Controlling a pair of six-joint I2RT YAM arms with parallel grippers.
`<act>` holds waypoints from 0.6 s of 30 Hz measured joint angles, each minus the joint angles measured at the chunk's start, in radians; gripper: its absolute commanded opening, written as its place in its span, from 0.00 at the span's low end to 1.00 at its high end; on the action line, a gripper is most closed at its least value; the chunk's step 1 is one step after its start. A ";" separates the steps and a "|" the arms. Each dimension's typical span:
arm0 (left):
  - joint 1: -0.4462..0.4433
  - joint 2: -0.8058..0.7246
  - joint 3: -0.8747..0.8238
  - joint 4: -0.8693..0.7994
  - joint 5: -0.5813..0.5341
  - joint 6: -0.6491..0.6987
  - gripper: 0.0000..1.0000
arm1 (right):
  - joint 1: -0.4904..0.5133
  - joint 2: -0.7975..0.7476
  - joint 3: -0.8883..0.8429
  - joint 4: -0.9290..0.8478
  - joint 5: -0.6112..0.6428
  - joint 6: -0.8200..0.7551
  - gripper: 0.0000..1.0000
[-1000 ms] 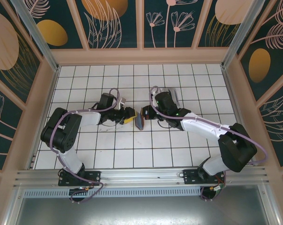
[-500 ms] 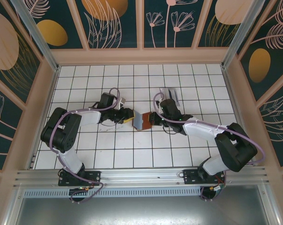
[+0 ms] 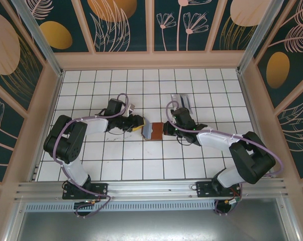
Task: Put the credit cards into the card holder
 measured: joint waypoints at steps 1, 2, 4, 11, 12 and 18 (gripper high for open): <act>0.000 0.000 0.000 -0.002 -0.002 0.003 0.38 | 0.000 0.003 0.000 0.000 0.006 0.000 0.00; 0.000 0.000 0.000 -0.006 -0.002 0.006 0.35 | 0.000 0.006 0.000 -0.001 0.009 0.000 0.00; 0.000 0.000 0.000 -0.011 -0.003 0.011 0.29 | 0.000 0.011 0.000 -0.005 0.016 0.000 0.00; 0.001 -0.011 0.001 -0.028 -0.008 0.026 0.47 | 0.000 0.014 0.000 -0.020 0.040 -0.001 0.00; 0.001 -0.022 0.001 -0.036 -0.014 0.024 0.47 | 0.000 0.014 0.000 -0.021 0.042 0.000 0.00; 0.001 -0.087 0.003 -0.042 -0.021 0.033 0.32 | 0.000 0.014 0.000 -0.021 0.043 0.000 0.00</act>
